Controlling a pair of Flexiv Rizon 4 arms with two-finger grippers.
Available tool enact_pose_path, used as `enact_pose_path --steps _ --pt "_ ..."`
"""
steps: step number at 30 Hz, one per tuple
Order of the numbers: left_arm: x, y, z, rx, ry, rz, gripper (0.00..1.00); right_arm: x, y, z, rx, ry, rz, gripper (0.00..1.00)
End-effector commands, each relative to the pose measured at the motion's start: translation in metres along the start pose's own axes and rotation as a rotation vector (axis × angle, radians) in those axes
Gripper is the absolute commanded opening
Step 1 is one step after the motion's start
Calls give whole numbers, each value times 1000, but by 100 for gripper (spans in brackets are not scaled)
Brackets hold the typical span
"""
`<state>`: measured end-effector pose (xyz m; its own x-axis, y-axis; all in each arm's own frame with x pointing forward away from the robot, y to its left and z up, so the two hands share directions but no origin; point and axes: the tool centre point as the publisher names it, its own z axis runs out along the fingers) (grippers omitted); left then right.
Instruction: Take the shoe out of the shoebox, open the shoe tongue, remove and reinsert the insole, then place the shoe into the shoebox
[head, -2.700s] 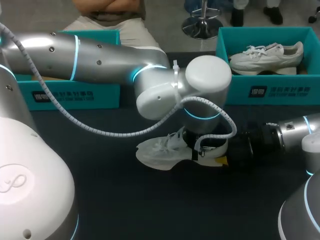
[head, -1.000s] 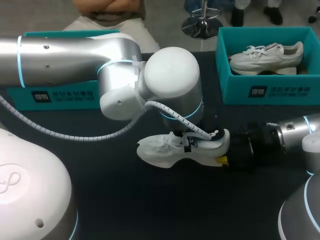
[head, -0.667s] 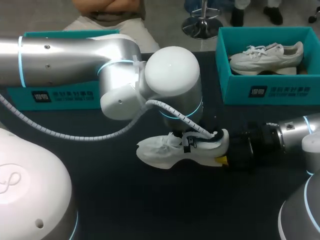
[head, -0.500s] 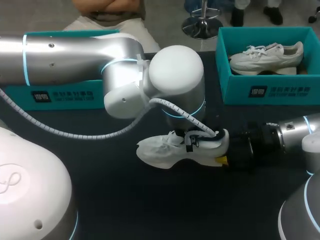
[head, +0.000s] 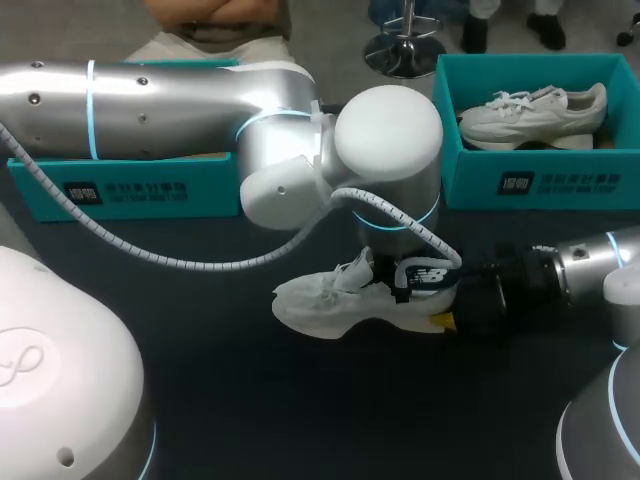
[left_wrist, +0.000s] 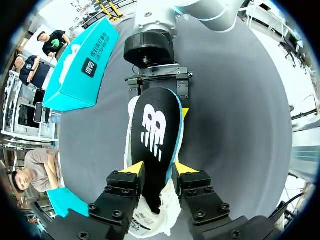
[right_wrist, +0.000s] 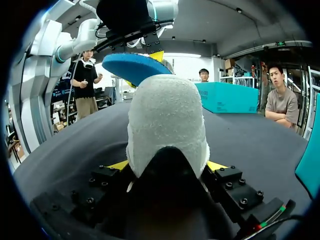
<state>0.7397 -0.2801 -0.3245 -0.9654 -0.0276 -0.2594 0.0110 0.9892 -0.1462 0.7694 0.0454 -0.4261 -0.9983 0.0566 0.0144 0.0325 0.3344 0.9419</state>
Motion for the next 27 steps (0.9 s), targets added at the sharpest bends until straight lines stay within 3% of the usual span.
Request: enact_pose_path --steps 1,13,19,27 --pt "2 -4 1 -7 -3 2 37 0 -4 2 2 -2 0 0" --pt "18 -4 -7 0 -60 47 34 0 -4 2 2 -2 0 0" --pt "27 -4 -8 6 -132 56 46 0 -4 2 2 -2 0 0" --pt "27 -7 -2 9 -167 35 46 0 -4 2 2 -2 0 0"
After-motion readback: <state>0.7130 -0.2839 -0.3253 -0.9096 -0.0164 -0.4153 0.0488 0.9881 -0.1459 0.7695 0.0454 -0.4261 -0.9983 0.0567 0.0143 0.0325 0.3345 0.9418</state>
